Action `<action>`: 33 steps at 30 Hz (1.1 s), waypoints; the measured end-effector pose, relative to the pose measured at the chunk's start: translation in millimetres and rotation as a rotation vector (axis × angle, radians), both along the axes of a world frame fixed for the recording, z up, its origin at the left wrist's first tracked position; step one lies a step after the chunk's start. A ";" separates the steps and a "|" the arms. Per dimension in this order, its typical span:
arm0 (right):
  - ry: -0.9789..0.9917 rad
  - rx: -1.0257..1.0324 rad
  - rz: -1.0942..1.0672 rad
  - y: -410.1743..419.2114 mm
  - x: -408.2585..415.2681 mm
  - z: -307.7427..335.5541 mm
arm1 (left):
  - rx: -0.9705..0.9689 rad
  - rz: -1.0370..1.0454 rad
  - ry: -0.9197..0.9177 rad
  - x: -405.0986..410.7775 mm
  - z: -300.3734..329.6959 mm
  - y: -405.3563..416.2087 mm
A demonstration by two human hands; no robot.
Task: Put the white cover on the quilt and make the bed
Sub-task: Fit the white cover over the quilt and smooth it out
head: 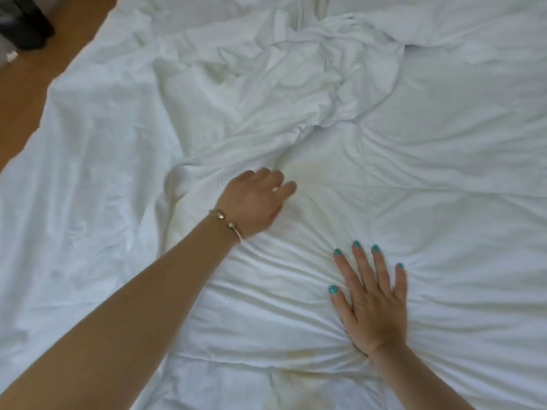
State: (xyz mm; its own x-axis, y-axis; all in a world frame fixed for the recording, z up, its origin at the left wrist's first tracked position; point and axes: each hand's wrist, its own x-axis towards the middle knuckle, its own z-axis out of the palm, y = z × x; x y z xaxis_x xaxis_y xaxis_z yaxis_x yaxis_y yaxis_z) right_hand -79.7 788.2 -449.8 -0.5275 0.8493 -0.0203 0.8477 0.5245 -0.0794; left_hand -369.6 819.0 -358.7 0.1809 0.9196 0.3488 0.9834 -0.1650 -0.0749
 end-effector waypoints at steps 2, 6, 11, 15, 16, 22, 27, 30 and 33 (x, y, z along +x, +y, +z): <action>0.015 0.006 -0.001 0.6 -0.8 0.2 | -0.317 0.114 0.123 18.7 -22.4 7.9; 0.034 -0.008 0.005 4.7 -2.0 -2.5 | -0.344 0.617 0.211 -17.7 -36.3 20.5; -0.007 -0.151 -0.002 4.3 -2.8 5.7 | -0.309 0.528 -0.144 -25.1 17.0 29.8; 0.333 -0.627 -0.208 23.9 -17.8 51.2 | 0.029 0.121 -0.960 20.0 91.1 11.4; 0.651 -0.755 -0.379 31.6 -25.7 72.6 | -0.031 0.094 -1.059 29.3 93.9 -0.6; 1.173 -1.071 -0.628 57.2 -55.0 147.4 | -0.527 0.248 -1.011 63.0 38.9 -84.2; 1.271 -1.201 -0.792 66.9 -82.4 141.2 | -0.468 0.351 -1.204 106.4 47.8 -127.0; 1.339 -1.065 -0.810 72.9 -86.3 144.0 | -0.427 0.396 -1.214 119.5 51.0 -141.7; 1.006 -0.651 -0.732 52.6 -69.4 156.0 | -0.539 0.459 -1.054 121.1 72.2 -146.0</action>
State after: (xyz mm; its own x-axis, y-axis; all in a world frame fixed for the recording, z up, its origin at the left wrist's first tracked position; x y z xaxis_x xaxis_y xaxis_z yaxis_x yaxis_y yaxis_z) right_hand -149.2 840.8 -293.9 0.0009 0.9187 -0.3950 0.3442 -0.3712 -0.8624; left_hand -248.5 672.9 -286.6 -0.3267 0.8937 -0.3075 0.5003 0.4396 0.7460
